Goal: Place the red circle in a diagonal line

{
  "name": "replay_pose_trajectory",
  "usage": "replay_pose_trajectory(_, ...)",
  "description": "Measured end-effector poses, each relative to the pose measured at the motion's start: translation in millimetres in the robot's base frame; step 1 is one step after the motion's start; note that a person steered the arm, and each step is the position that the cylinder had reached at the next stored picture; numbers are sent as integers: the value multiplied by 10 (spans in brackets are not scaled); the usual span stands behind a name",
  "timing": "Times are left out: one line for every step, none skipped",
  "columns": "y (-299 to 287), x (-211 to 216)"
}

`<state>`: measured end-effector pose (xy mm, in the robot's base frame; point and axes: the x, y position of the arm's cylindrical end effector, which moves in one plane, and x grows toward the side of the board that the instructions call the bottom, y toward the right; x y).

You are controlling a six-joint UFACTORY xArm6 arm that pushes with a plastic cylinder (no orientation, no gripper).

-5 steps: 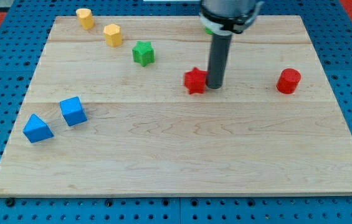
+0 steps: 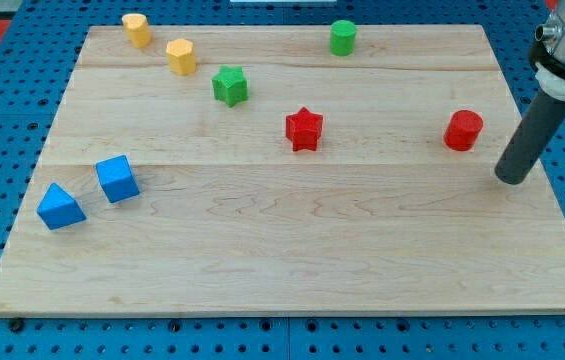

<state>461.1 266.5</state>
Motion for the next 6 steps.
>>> replay_pose_trajectory(341, -475)
replay_pose_trajectory(-365, -608)
replay_pose_trajectory(-902, 73)
replay_pose_trajectory(-792, -33)
replay_pose_trajectory(-290, -522)
replay_pose_trajectory(-847, -815)
